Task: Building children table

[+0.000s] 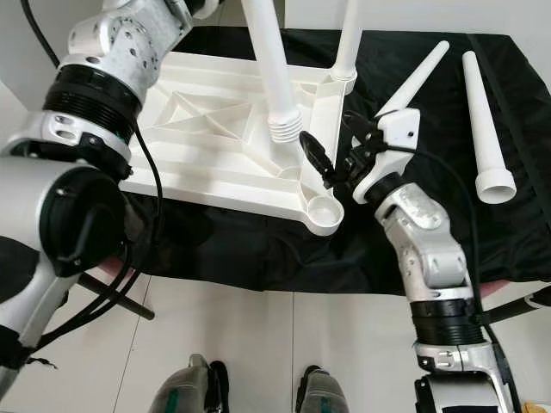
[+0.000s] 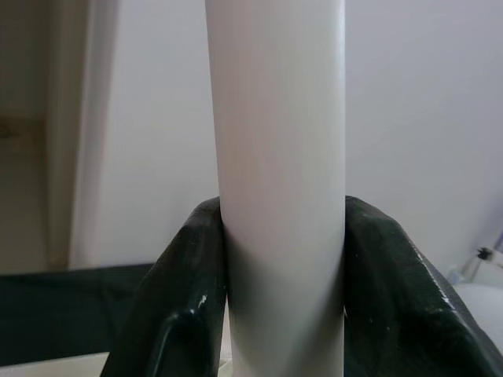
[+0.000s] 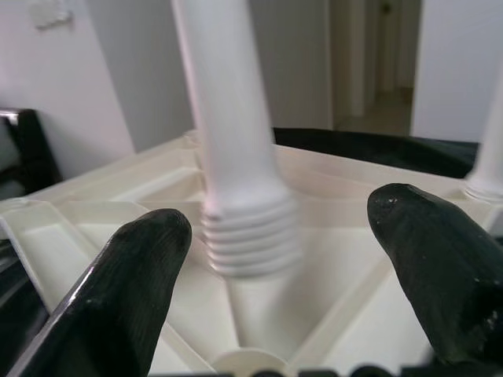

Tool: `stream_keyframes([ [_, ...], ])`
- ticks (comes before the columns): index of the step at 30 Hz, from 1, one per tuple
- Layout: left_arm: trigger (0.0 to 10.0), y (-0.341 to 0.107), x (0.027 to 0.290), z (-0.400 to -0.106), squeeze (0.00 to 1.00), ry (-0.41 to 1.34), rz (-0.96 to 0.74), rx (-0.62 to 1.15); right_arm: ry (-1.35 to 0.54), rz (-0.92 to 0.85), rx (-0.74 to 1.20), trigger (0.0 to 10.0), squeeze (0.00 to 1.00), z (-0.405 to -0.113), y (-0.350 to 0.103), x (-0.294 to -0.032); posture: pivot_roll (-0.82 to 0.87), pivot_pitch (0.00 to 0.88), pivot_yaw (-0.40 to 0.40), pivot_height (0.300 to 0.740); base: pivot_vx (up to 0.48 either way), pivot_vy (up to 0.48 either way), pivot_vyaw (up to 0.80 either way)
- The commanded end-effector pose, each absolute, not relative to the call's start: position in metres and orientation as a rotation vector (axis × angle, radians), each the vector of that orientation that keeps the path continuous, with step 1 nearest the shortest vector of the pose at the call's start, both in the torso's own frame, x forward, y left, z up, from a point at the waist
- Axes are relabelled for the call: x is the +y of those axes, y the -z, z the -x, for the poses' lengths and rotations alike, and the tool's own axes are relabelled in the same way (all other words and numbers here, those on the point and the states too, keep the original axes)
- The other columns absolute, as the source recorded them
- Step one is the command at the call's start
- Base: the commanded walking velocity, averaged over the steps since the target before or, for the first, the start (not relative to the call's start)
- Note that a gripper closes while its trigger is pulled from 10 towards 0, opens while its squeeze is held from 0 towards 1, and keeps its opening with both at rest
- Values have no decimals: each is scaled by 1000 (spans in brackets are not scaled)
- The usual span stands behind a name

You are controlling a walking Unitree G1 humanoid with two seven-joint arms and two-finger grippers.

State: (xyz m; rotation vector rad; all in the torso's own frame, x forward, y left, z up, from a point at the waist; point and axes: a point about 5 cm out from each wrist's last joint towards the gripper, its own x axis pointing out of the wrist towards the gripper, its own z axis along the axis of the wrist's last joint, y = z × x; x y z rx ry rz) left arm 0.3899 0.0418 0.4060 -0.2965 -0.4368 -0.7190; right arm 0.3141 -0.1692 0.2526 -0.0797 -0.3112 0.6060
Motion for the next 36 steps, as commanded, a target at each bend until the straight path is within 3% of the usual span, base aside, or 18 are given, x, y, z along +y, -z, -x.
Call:
stream_keyframes([
  [1,10000,-413,35,-380,0,852,247,-489,-640,78,-318,10000,0,-312,-259,-168,-59,113,88,740,0,0,0],
  [14,10000,-397,6,-352,0,912,124,-528,-653,111,-287,10000,0,-328,-285,-174,-53,120,81,740,0,0,0],
  [36,10000,-395,-16,-319,0,996,111,-541,-720,169,-180,10000,0,-349,-273,-161,-37,121,67,740,0,0,0],
])
